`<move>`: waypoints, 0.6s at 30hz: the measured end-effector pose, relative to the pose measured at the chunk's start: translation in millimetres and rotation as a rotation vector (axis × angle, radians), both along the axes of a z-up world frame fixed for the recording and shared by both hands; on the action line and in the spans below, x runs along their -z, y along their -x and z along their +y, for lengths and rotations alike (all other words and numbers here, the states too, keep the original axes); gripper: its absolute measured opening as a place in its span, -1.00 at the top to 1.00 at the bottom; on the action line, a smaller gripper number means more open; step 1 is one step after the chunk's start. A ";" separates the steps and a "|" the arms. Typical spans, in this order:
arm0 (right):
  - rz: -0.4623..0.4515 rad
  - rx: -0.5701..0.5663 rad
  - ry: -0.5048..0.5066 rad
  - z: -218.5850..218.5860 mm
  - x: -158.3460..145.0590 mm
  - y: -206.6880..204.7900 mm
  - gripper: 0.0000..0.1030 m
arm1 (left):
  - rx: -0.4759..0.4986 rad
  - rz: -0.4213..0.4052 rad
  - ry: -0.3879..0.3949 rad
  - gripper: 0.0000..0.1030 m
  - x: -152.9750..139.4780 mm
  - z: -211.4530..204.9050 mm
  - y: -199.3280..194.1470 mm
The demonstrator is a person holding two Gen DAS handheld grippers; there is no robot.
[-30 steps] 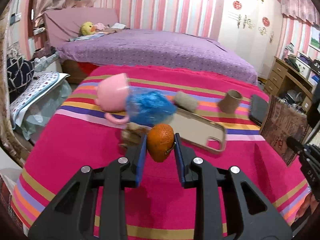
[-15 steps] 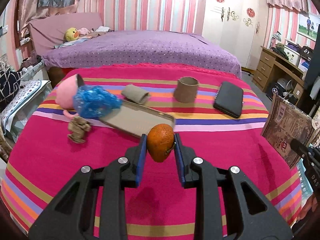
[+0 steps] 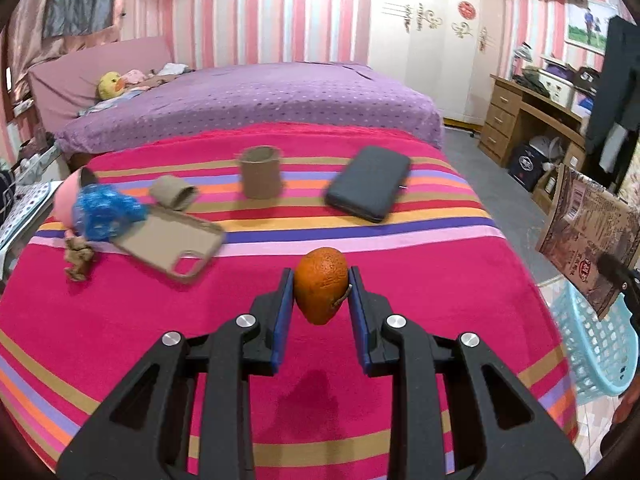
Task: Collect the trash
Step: 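Carry tangerine and snack bag over the blue basket and open both tools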
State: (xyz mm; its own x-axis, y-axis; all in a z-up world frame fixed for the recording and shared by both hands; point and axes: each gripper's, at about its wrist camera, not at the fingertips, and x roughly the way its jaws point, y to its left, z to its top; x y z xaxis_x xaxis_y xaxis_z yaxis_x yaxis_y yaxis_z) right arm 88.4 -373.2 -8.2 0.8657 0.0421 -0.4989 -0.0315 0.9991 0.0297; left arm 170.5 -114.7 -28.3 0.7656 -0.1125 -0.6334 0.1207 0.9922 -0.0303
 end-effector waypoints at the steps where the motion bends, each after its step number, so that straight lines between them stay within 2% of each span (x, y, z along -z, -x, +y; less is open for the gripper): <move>1: 0.002 0.013 0.000 -11.2 0.6 5.5 0.88 | 0.011 -0.005 -0.006 0.50 -0.2 -11.0 2.4; 4: 0.010 0.044 0.011 -44.0 3.8 18.3 0.88 | 0.052 -0.017 -0.030 0.50 -1.0 -43.9 10.9; 8: 0.018 0.105 0.006 -85.1 9.5 36.6 0.88 | 0.108 -0.007 0.006 0.50 -2.9 -86.4 21.1; 12: 0.035 0.166 0.005 -122.9 17.8 55.0 0.88 | 0.185 -0.016 -0.009 0.50 0.4 -141.7 37.4; 18: 0.049 0.228 -0.019 -167.7 31.5 77.5 0.88 | 0.282 0.029 0.007 0.50 16.3 -213.2 54.7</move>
State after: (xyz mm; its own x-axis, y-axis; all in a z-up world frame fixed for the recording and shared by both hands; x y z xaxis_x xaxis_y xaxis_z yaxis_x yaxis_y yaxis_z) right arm 10.9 -540.9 -39.7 0.8284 -0.1421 -0.5419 0.1969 0.9794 0.0442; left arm 115.7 -327.9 -44.6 0.6854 -0.3227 -0.6528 0.3905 0.9195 -0.0446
